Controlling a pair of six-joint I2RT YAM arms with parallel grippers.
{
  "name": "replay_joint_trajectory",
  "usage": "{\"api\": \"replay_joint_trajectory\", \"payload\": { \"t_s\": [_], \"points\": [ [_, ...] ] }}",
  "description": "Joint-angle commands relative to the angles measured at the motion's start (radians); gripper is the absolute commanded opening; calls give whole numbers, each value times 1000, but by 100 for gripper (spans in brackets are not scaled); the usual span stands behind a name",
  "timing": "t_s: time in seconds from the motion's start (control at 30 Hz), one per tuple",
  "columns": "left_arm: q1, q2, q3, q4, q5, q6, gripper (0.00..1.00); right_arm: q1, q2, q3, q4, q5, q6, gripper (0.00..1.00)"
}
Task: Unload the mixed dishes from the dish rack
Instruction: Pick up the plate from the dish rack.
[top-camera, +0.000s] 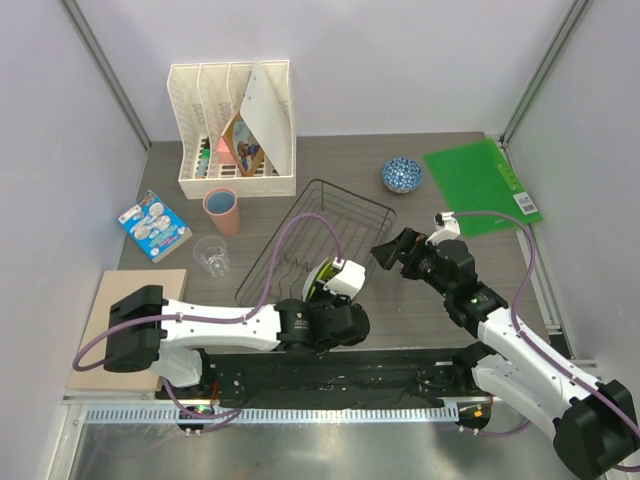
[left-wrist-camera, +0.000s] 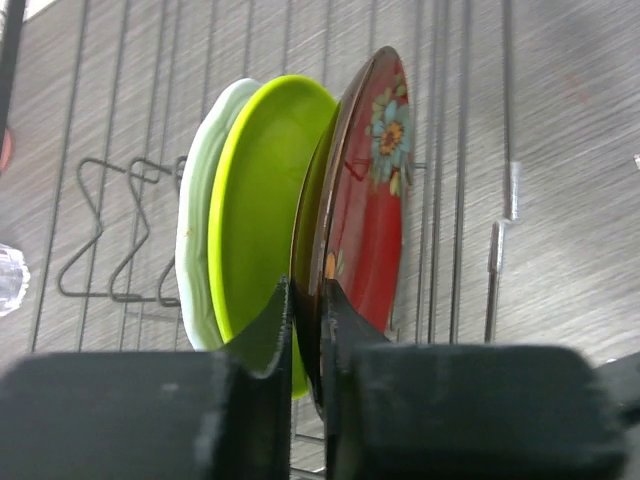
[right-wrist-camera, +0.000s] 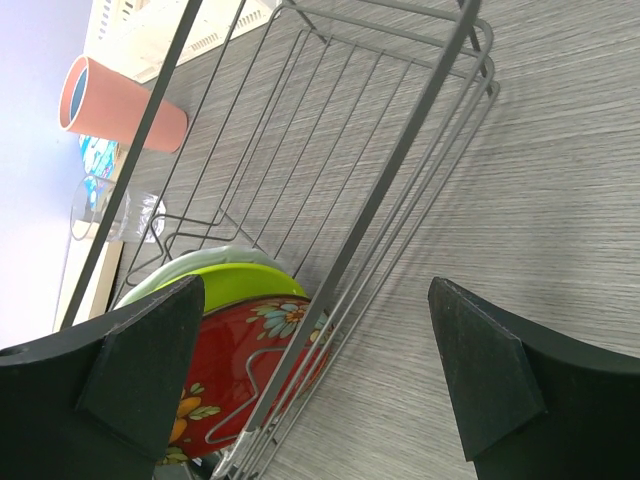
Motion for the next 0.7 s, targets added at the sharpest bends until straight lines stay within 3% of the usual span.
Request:
{"api": "replay_joint_trajectory", "payload": {
  "t_s": [0.0,0.23,0.67],
  "points": [
    [-8,-2,-11,28,-57,-31,0,-2,3,0,48,-5,-2,99],
    [-42,-94,-8,28,-175,16,0,0,-6,20,36,0,-8,99],
    [-66,-280,118,48,-252,216,0,0,-22,69,15,7,-22,99]
  ]
}}
